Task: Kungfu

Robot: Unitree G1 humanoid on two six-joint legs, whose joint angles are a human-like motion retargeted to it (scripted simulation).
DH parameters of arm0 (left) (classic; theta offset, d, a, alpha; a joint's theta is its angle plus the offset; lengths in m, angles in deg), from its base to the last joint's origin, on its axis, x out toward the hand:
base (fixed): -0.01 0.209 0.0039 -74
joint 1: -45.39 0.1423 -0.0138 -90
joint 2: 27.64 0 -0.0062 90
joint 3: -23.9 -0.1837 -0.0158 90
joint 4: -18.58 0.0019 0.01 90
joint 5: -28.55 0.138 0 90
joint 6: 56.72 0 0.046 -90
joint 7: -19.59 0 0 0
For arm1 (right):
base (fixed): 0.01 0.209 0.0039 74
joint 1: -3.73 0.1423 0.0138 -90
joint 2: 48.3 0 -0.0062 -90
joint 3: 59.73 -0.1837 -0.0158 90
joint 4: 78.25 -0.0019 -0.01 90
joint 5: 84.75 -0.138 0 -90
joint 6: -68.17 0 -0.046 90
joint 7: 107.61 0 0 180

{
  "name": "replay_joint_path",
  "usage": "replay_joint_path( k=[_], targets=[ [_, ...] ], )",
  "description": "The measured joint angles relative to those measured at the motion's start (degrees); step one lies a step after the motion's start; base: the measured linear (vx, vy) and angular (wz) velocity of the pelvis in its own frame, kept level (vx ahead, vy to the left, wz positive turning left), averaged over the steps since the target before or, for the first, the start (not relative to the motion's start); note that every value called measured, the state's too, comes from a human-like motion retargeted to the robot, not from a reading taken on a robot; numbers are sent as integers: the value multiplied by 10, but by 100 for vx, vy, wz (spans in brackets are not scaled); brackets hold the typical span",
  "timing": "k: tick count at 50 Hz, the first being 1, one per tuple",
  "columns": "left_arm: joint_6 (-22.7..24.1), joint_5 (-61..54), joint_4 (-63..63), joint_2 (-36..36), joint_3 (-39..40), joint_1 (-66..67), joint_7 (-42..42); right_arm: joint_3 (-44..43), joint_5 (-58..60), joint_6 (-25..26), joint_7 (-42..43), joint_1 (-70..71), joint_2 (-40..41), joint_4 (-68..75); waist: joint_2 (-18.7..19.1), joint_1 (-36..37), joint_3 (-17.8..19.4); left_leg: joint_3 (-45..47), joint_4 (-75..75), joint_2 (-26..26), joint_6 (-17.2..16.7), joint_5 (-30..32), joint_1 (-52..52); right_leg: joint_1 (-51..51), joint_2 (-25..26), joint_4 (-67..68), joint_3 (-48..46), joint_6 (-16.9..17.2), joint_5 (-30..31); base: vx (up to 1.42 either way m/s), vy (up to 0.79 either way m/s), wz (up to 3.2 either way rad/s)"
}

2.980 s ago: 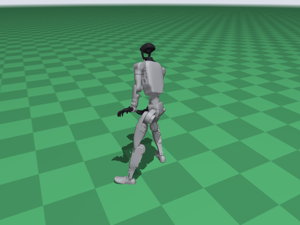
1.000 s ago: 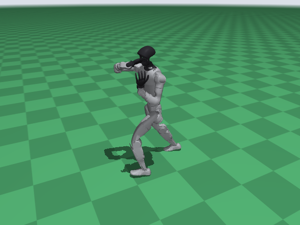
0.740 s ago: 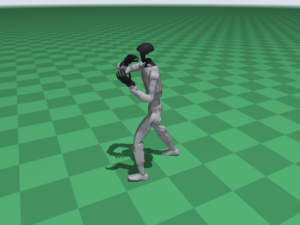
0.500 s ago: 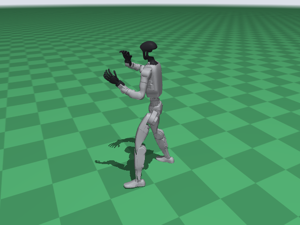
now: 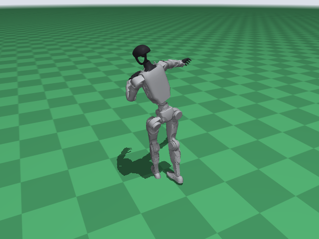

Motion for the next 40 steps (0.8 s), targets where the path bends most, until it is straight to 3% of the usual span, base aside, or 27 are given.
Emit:
replay_joint_path(
  k=[1,2,3,5,7,8,10,12,13,15,17,18,20,22,23,25,27,30,34,38,40],
  targets=[
    [26,15,4,6,-1,-8,12,6,-44,-24,-60,-7,8,0,-9,8,0,-6,44,31,-16,-39,-18,-44,19,75,-46,93,25,5,-116,-167],
    [52,29,7,13,-1,-16,25,16,-88,-52,-110,-10,18,0,-18,25,2,-1,85,69,-34,-74,-37,-92,43,157,-95,155,52,-12,-181,-276],
    [79,38,8,20,1,-23,41,36,-129,-86,-143,-7,32,0,-23,56,8,23,123,119,-58,-101,-58,-148,77,255,-152,155,83,-17,-168,-307],
    [122,52,20,21,1,-26,90,62,-171,-133,-154,0,61,0,1,80,5,40,151,205,-64,-138,-53,-249,76,455,-225,155,89,-6,-61,-241],
    [133,74,55,3,6,-10,142,66,-175,-144,-113,-4,93,-19,37,41,-1,35,160,243,-44,-167,-42,-352,35,604,-241,155,64,18,45,-2],
    [131,85,78,-9,0,2,157,66,-167,-157,-90,-10,111,-22,81,-8,-7,6,166,260,-23,-172,-60,-400,-13,658,-251,155,50,22,73,189],
    [122,82,119,-48,-18,24,158,67,-140,-188,-58,-27,128,-14,179,-101,2,-51,180,262,28,-172,-92,-445,-164,690,-242,103,57,15,67,276],
    [115,56,146,-78,-34,40,132,54,-99,-168,-29,-49,123,0,258,-162,37,-115,199,265,50,-174,-108,-415,-352,553,-260,-57,143,13,12,227],
    [111,46,155,-85,-41,49,119,39,-80,-128,-16,-65,118,0,291,-190,59,-148,204,267,57,-175,-109,-390,-417,433,-266,-116,199,15,9,199],
    [96,44,168,-99,-42,72,107,-6,-53,-13,28,-94,110,0,312,-250,102,-183,236,206,99,-191,-76,-349,-509,135,-126,-145,286,19,31,160],
    [93,62,176,-84,-28,98,131,-38,-70,69,91,-104,118,0,296,-263,103,-153,240,158,133,-199,-62,-331,-582,-139,-28,-145,303,0,23,4],
    [100,70,177,-69,-26,113,145,-46,-89,83,114,-112,123,0,312,-284,111,-179,228,173,126,-192,-73,-344,-582,-178,39,-145,308,-24,-16,-104],
    [123,100,177,-26,-4,156,197,-35,-144,91,151,-112,147,0,363,-236,98,-174,229,265,128,-205,-112,-417,-507,-191,-59,-145,279,-11,-39,-245],
    [134,115,196,-20,10,195,252,-59,-181,87,149,-130,161,0,367,-249,96,-165,280,231,167,-253,-131,-409,-549,-111,-155,-145,283,24,-29,-30],
    [139,122,219,-11,15,212,280,-77,-195,78,140,-144,183,0,375,-275,108,-189,277,242,156,-263,-143,-436,-529,6,-98,-145,293,9,-51,70],
    [142,123,267,2,43,253,290,-95,-215,58,117,-174,227,0,379,-290,124,-222,246,312,97,-270,-147,-501,-395,247,-47,-141,287,2,-83,2],
    [145,126,308,-7,103,297,250,-108,-221,42,95,-212,249,0,374,-275,109,-192,257,325,86,-297,-135,-502,-350,320,-79,-128,277,26,-60,-64],
    [161,129,364,-16,194,363,186,-128,-215,37,86,-281,286,0,306,-216,43,-98,251,296,66,-327,-67,-490,-338,300,-131,-136,232,32,-50,-105],
    [187,55,398,33,232,418,210,-120,-179,30,106,-327,333,0,211,-226,4,8,223,232,35,-338,0,-419,-310,168,-99,-71,216,21,-54,-48],
    [179,28,437,52,263,444,202,-130,-144,20,104,-353,355,0,172,-250,-13,71,204,197,15,-351,48,-347,-310,86,-115,-99,156,21,-63,-36],
    [170,30,455,50,272,443,183,-139,-148,17,109,-358,362,0,156,-256,-19,102,189,187,3,-355,75,-315,-307,51,-125,-97,118,16,-69,-67]
  ],
)
